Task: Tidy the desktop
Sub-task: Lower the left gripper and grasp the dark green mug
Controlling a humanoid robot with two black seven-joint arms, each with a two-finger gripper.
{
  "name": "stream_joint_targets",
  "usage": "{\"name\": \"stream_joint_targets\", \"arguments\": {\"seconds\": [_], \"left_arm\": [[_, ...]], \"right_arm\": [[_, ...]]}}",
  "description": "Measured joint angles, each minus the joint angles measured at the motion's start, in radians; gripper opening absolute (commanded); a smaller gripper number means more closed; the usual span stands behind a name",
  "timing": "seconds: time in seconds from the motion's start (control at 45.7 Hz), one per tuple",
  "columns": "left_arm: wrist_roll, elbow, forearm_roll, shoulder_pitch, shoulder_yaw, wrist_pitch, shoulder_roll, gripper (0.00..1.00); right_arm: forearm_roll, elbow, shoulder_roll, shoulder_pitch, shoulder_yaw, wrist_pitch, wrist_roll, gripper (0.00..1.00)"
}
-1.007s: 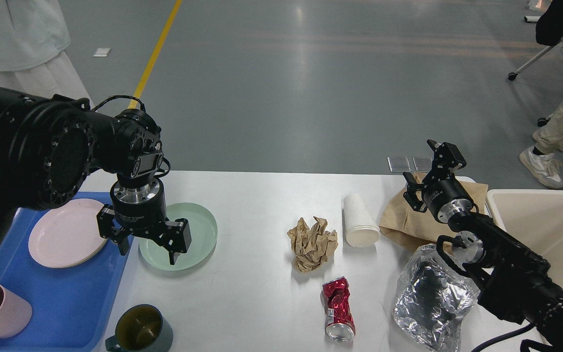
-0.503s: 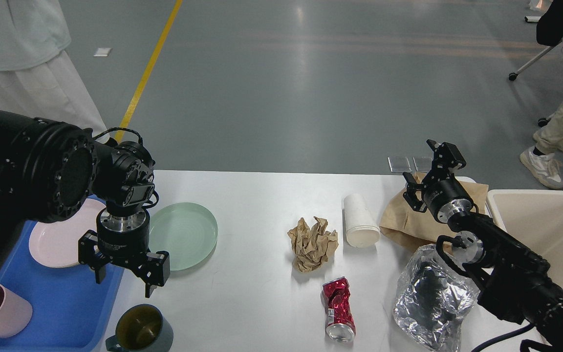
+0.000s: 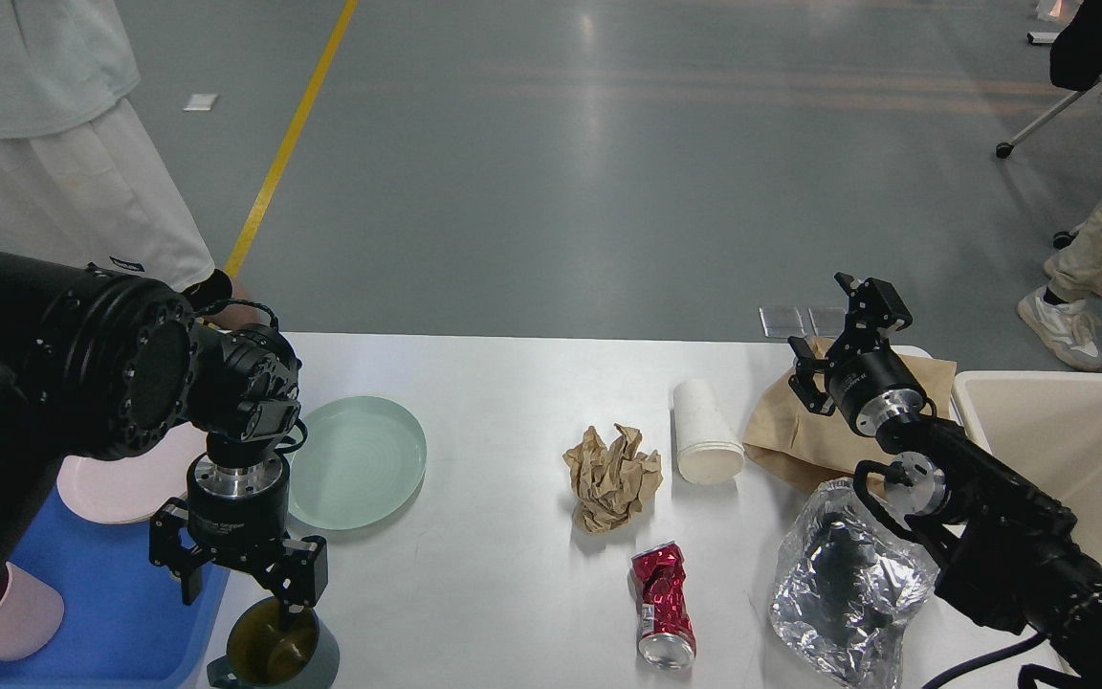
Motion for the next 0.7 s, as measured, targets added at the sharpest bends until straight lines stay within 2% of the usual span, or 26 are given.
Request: {"name": "stream_joint_targets", "arguments": {"seconds": [0.109, 0.35, 0.591, 0.7], "left_arm": [[0.001, 0.022, 0.0, 0.021, 0.0, 0.0, 0.0, 0.96], [0.001, 0.08, 0.001, 0.078, -0.001, 0.0, -0.002, 0.86], [0.001, 0.131, -0.001, 0.124, -0.027, 0.0, -0.003, 0.51], [0.008, 0.135, -0.002, 0.127, -0.029, 0.0, -0.002, 0.3]], "right_arm": [[0.0, 0.0, 0.0, 0.0, 0.0, 0.0, 0.0, 1.0], [0.0, -0.001, 0.0, 0.0, 0.0, 0.0, 0.0, 1.0], [-0.001, -0.001, 0.0, 0.0, 0.0, 0.0, 0.0, 1.0], [-0.001, -0.001, 0.0, -0.001, 0.0, 0.0, 0.0, 1.0]]}}
